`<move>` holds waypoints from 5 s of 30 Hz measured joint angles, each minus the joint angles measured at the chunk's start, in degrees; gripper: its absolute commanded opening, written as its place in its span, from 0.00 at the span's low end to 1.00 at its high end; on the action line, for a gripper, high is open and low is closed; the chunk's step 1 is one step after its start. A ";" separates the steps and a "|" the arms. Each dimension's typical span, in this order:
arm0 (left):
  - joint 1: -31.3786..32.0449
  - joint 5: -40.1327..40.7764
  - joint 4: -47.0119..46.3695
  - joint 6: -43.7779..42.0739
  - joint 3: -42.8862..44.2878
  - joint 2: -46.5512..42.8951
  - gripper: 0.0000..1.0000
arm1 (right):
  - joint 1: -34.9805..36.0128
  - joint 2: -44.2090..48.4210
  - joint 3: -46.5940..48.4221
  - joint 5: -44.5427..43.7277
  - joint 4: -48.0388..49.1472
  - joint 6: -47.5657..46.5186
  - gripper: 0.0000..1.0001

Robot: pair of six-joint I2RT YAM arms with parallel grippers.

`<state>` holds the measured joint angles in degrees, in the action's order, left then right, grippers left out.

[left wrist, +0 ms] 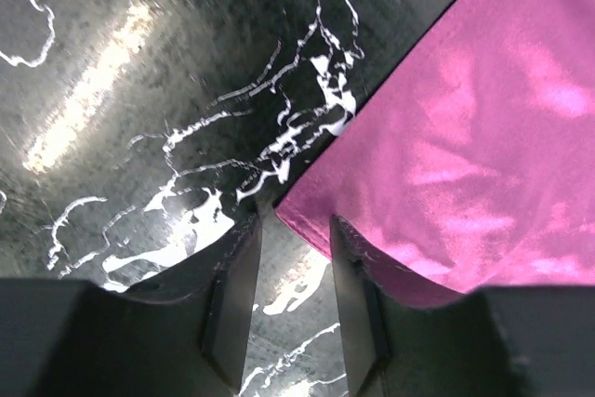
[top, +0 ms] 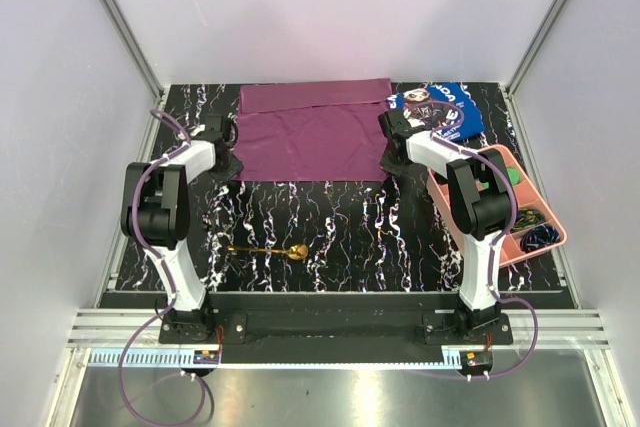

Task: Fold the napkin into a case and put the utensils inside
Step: Flatten out the crumpled napkin at the center of the board.

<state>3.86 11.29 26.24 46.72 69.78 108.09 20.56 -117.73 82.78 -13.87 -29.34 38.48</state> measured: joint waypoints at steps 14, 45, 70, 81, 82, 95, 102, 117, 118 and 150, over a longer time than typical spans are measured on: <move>1.79 4.04 9.27 2.69 7.80 4.79 0.21 | -0.07 1.01 -1.77 1.66 2.10 0.68 0.07; 2.78 4.00 6.25 0.31 -11.23 -13.09 0.43 | -0.04 14.62 -16.44 15.13 4.76 -3.72 0.00; 2.93 8.33 8.61 -1.81 -4.13 -4.70 0.43 | -0.04 14.71 -16.72 16.57 6.01 -5.05 0.00; 2.34 8.37 9.70 -1.07 0.39 -0.46 0.12 | -0.04 15.93 -17.27 16.59 6.03 -5.14 0.00; 2.21 8.39 9.66 -1.16 0.37 -0.46 0.06 | -0.04 16.50 -17.51 16.59 6.01 -5.14 0.00; 1.20 5.14 4.59 -5.44 -8.94 -11.15 0.00 | -0.07 18.16 -17.81 17.86 6.73 -6.21 0.00; 1.18 0.46 2.27 -8.85 -10.38 -27.61 0.00 | -0.07 23.63 -17.40 19.61 6.32 -10.73 0.00; 1.27 -2.49 2.38 -16.96 14.84 -60.87 0.00 | -0.04 57.66 4.33 28.52 3.74 -18.38 0.00; 1.29 -2.56 2.34 -16.98 17.14 -61.68 0.00 | -0.04 58.73 5.25 28.68 3.72 -18.32 0.00; -3.34 -10.82 -18.60 -13.79 32.89 10.84 0.00 | -11.10 -15.50 41.11 24.46 10.12 -20.74 0.10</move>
<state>0.51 0.47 7.64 32.93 102.67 118.93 9.45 -133.23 123.90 10.59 -19.22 17.74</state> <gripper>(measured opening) 0.009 0.043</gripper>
